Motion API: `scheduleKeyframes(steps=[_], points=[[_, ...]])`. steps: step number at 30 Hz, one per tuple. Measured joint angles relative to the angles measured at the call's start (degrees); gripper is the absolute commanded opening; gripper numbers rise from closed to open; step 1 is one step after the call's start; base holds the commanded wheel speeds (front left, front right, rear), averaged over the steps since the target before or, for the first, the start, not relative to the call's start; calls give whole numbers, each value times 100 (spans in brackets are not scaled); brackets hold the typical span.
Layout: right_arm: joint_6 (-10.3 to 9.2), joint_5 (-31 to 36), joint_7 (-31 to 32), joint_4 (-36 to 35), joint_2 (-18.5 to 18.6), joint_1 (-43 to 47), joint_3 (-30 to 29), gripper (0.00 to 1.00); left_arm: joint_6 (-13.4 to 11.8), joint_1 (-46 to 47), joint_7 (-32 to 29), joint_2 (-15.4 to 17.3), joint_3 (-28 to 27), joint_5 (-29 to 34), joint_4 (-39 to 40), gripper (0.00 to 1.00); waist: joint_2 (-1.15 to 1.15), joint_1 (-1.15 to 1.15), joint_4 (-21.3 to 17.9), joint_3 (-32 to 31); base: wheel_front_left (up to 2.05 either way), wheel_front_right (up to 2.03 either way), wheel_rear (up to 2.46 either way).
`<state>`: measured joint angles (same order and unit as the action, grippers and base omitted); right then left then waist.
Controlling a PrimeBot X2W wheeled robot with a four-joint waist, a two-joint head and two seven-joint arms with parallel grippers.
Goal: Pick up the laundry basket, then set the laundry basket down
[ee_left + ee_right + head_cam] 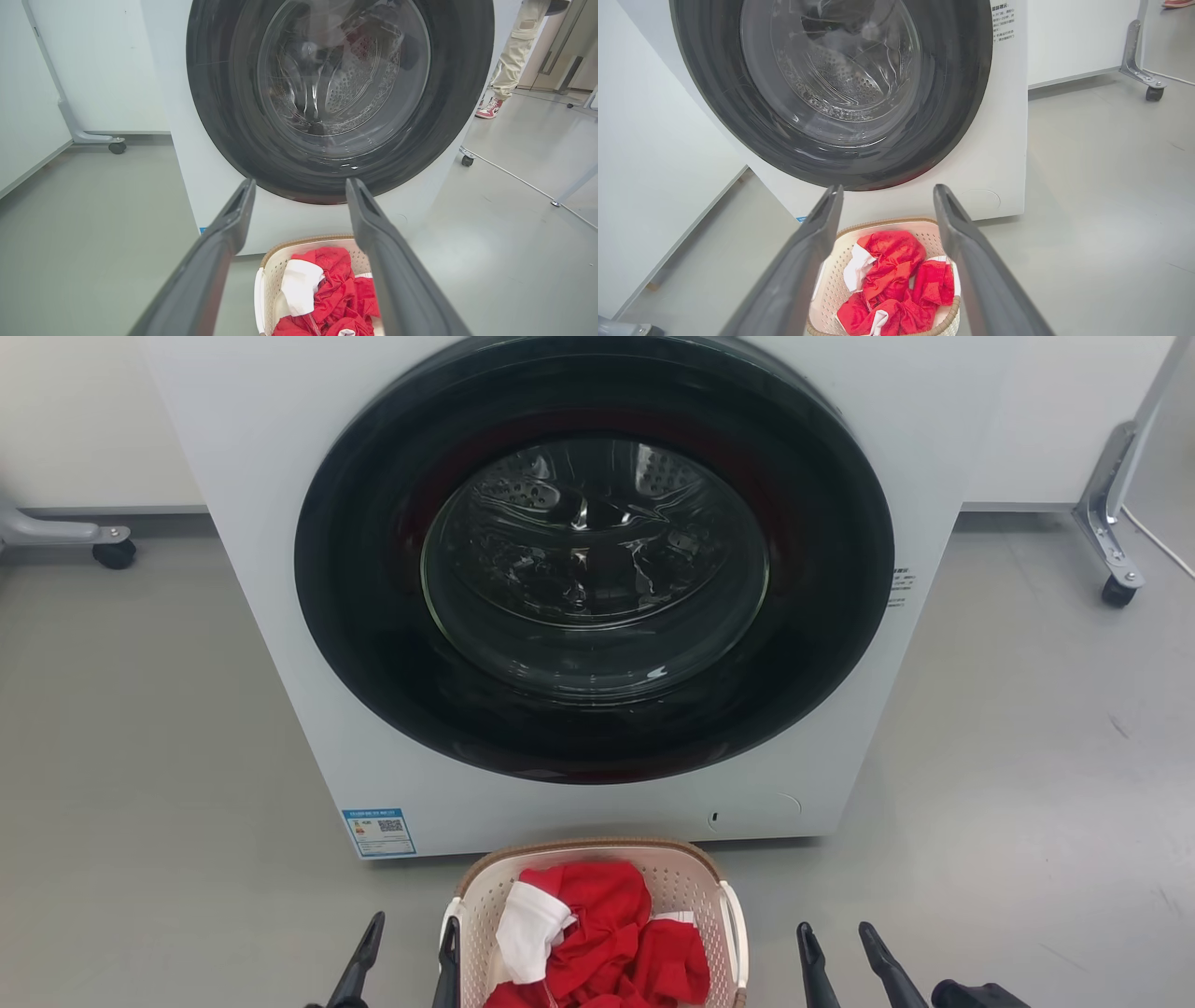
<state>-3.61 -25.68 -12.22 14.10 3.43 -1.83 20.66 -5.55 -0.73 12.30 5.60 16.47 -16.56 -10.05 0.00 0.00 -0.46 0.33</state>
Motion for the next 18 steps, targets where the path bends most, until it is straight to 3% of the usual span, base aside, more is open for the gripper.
scheduleKeyframes(steps=[10, 18], points=[[-119, 661, -208, -37, 4, 23, 194, 100, -109, -108, 201, -15, 96, 610, 13, 100, 0, 0, -31, -53, 0, 0, 0], [-145, 716, -208, -81, 3, 147, 75, 100, -107, -207, 201, -43, 32, 550, -2, 100, 0, 0, -69, -95, 0, 0, 0]])
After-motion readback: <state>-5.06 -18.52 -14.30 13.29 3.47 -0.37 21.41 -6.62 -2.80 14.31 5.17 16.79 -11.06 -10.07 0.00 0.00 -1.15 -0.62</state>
